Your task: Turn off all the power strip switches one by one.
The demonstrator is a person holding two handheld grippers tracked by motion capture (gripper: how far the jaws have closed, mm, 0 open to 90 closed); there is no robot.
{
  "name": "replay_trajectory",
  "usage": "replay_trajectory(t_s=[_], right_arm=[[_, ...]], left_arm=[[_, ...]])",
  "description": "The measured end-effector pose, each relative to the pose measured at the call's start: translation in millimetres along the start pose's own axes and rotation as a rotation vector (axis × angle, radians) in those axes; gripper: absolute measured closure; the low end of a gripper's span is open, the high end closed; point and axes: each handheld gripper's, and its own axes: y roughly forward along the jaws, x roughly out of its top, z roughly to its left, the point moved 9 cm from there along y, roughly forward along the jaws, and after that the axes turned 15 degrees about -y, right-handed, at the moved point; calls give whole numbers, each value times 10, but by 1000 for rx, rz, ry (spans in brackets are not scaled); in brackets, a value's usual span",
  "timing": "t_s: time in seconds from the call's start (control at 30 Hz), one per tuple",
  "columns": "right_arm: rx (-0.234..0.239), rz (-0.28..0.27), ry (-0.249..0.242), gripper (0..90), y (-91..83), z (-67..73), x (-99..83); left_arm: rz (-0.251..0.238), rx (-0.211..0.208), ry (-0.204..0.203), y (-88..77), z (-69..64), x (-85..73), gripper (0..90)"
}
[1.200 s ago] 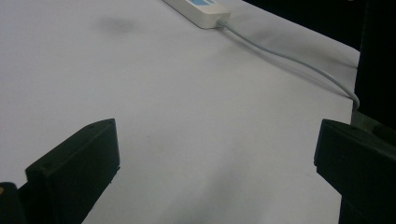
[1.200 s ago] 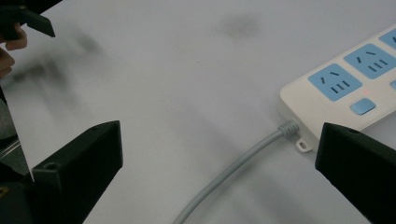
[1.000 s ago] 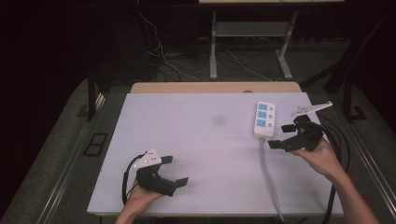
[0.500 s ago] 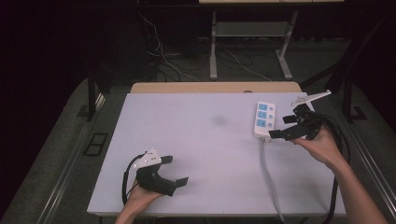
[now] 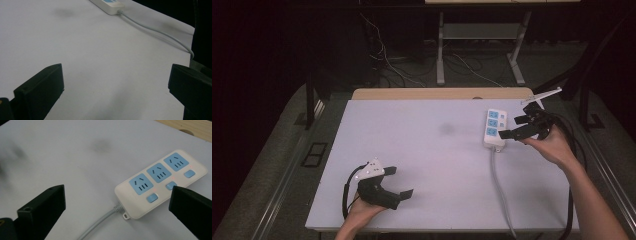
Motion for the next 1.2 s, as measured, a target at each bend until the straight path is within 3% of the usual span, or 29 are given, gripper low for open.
replay_trajectory(t_s=[0.33, 0.47, 0.5, 0.57, 0.63, 0.73, 0.8, 1.07, 1.2], right_arm=[[-22, 5, 32, 7, 101, -203, 14], [-25, 7, 38, 84, 127, -257, -6], [-40, 9, 36, 179, 130, -290, -14], [-44, 3, 34, 201, 130, -304, -13], [-35, -8, 42, 285, 132, -332, -15], [-14, -1, 90, 377, 170, -394, -62], [-16, 3, 92, 415, 179, -412, -78], [-44, 18, 134, 706, 254, -536, -146], [-44, 18, 143, 786, 286, -560, -159]], left_arm=[[-9, 12, 0, -8, 20, 9, 0], [-7, 14, 0, -6, 22, 9, 0], [-9, 13, -2, -7, 22, 11, 0], [-13, 13, -4, -9, 22, 15, 0], [-13, 15, -5, -11, 26, 14, 0], [-21, 32, -3, -13, 45, 22, 0], [-28, 33, -6, -18, 52, 29, 0], [-28, 35, -7, -17, 61, 28, 0], [-20, 32, -3, -5, 53, 19, 0]])
